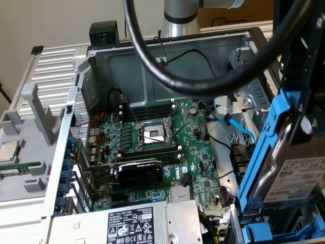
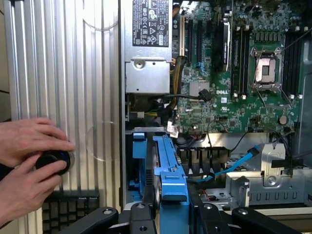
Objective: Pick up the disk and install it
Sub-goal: 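Insert the disk into the insertion slot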
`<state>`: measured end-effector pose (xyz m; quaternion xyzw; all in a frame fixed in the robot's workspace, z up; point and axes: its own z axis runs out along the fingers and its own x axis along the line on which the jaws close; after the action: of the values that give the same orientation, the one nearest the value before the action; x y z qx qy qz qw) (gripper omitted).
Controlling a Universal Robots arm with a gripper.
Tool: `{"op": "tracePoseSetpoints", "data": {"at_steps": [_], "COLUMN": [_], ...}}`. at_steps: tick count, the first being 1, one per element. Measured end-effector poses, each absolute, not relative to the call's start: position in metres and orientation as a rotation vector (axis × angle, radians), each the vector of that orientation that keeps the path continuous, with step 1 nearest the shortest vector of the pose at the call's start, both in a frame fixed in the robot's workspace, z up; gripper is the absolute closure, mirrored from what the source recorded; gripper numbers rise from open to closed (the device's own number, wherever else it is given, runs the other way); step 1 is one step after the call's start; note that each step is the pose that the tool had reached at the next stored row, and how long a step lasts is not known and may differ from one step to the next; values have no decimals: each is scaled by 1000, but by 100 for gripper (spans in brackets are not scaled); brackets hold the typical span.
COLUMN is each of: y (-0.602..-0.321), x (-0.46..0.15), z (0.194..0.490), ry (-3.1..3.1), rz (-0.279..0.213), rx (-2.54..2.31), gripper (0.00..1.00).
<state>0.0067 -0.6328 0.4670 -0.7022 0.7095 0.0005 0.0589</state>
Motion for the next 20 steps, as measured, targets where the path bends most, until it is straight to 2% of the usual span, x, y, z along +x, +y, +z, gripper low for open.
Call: {"op": "tracePoseSetpoints", "data": {"at_steps": [20], "y": [-633], "x": [6], "z": [463], "ry": [2145], "rz": [-3], "rx": [-2128], "gripper": [64]}}
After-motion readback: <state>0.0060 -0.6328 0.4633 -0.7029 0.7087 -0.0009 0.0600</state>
